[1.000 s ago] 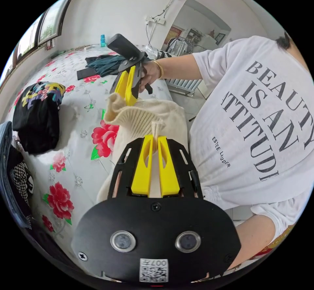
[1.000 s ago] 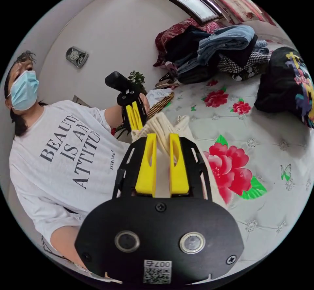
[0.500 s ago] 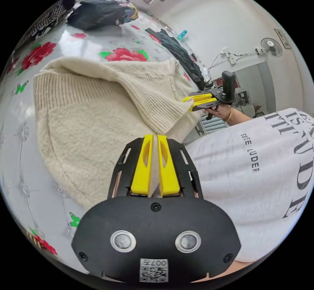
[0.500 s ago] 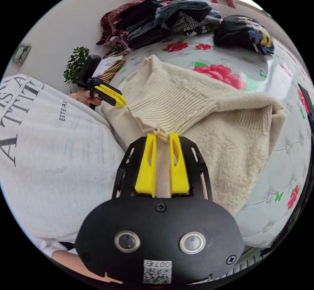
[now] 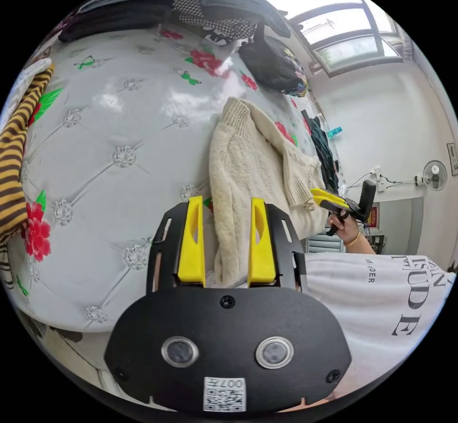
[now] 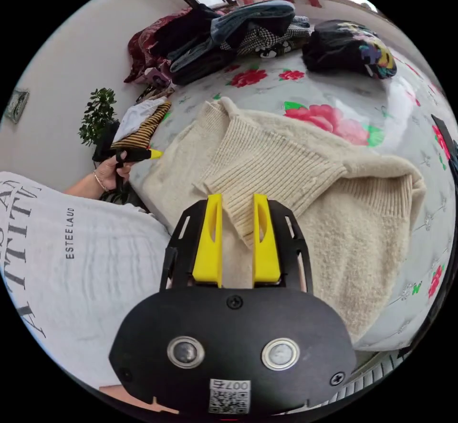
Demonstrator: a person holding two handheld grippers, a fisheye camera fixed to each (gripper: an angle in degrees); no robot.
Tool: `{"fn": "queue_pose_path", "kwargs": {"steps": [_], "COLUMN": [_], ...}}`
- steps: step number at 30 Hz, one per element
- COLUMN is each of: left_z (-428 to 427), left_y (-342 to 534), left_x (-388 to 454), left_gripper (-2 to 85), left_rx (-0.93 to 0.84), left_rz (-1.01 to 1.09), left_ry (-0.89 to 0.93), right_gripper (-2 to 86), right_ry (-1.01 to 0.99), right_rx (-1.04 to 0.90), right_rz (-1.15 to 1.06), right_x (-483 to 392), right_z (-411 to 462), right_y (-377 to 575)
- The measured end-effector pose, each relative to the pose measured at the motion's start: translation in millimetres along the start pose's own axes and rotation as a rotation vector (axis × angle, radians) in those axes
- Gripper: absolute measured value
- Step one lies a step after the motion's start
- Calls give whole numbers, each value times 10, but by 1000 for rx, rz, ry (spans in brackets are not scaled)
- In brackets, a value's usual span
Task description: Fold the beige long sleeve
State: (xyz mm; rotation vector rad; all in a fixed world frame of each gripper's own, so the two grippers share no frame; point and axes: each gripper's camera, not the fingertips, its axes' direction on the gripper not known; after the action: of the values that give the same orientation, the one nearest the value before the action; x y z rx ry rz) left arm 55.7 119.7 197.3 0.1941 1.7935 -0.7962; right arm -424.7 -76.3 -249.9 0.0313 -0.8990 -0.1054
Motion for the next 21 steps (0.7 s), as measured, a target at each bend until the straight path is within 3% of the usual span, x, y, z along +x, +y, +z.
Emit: {"fn": "queue_pose_path", "kwargs": {"steps": [2,8,13,16,21], "left_z": [156,327,444,473,446], "left_y": [2,-144,-229,-253,-299], "left_x": [-62,-7,32,-14,-123], "left_gripper": [151,168,140,111,77], "left_rx": [-40,-94,-133,-129,-142], "left_rz": [-22,49,79,66,-62], "left_ry": [18,53,93,72,218], "right_gripper": [80,80,81,83,82], "right_ry": [90,106,112,124,132], "right_rx": [115,64,267,106,169], "right_rz": [-6,47,65,69,73], "right_x": [-175,-313,-533,-516,-433], "right_z": [85,-56,-278,89,216], "right_y": [102,137,373,360,526]}}
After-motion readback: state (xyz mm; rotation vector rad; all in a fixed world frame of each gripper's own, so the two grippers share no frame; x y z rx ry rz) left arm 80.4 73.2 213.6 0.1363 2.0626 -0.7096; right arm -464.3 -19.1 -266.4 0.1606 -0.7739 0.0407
